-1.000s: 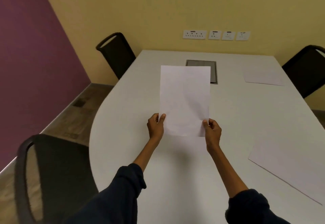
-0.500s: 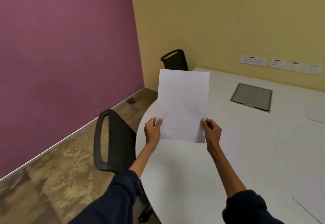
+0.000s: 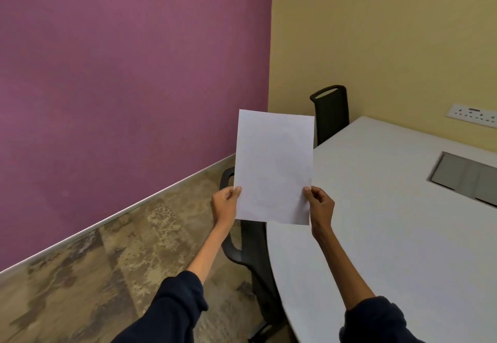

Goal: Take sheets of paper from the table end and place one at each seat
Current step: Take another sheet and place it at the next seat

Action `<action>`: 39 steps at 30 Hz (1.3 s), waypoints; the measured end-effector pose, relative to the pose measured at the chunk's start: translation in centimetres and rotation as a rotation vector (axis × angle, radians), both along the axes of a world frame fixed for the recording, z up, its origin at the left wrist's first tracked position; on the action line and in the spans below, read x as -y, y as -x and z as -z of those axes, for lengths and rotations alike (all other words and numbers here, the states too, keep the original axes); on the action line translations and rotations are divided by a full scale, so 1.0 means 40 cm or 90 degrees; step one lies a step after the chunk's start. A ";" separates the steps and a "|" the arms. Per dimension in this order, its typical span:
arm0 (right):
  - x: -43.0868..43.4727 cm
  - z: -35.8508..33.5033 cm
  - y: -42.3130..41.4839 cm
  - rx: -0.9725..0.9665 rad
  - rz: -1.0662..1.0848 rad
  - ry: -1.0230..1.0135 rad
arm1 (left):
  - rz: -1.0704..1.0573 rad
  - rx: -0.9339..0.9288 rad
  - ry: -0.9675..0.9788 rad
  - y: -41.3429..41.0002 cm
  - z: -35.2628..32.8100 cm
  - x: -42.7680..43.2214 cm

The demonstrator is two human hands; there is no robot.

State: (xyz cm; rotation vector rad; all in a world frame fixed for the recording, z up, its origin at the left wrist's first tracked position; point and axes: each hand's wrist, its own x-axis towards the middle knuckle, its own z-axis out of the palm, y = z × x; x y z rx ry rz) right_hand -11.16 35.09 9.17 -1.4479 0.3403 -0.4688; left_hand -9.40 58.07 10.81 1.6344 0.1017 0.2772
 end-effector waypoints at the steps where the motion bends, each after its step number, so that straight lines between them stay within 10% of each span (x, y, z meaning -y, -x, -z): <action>1: -0.039 0.000 -0.017 -0.001 -0.002 0.007 | -0.002 -0.002 0.001 -0.017 0.000 -0.040; 20: -0.431 0.037 -0.403 -0.028 0.033 0.036 | 0.032 0.002 -0.060 -0.399 0.064 -0.438; 39: -0.126 0.078 -0.680 -0.053 0.346 -0.079 | 0.355 -0.013 -0.112 -0.988 0.094 -0.032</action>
